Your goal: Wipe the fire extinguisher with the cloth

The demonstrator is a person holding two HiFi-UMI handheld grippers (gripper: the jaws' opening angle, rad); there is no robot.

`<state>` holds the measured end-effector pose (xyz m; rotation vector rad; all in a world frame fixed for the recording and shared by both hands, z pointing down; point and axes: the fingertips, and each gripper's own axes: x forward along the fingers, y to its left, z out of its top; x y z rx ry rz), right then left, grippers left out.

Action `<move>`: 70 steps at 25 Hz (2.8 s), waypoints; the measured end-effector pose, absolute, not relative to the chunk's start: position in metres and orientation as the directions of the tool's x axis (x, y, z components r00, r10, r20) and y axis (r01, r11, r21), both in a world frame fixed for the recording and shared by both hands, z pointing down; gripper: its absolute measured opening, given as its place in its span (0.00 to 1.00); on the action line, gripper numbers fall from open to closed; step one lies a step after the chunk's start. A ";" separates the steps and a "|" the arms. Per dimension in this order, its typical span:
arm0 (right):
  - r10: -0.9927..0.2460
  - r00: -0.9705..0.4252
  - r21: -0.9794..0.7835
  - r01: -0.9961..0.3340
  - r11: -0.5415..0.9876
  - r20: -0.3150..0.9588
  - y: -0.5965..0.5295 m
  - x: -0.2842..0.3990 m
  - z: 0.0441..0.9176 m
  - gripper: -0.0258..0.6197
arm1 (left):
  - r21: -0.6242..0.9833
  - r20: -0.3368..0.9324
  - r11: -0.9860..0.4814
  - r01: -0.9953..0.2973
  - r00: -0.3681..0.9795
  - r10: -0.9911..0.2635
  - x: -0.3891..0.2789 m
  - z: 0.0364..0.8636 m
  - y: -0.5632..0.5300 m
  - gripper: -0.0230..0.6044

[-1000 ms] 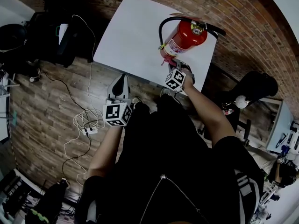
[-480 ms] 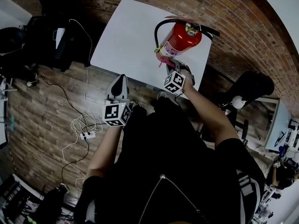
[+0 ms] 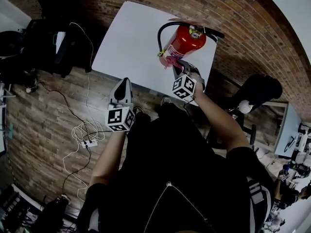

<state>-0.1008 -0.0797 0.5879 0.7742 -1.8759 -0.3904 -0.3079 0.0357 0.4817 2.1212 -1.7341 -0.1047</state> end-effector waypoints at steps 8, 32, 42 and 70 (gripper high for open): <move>-0.714 -0.286 0.613 -0.370 0.698 0.639 -0.079 -0.101 0.538 0.18 | 0.350 0.185 -0.157 -0.923 0.233 -0.955 -0.304 0.482 0.037 0.05; -0.763 -0.380 0.652 -0.398 0.645 0.523 -0.083 -0.090 0.440 0.18 | 0.290 0.180 -0.078 -0.954 0.134 -0.975 -0.304 0.456 0.019 0.05; -0.704 -0.507 0.619 -0.361 0.697 0.497 -0.083 -0.081 0.415 0.18 | 0.241 0.161 0.041 -0.970 -0.001 -0.987 -0.281 0.421 0.015 0.05; -0.677 -0.170 0.492 -0.565 0.662 0.716 -0.068 -0.150 0.578 0.18 | 0.242 0.186 -0.376 -0.894 0.424 -0.887 -0.395 0.421 -0.101 0.05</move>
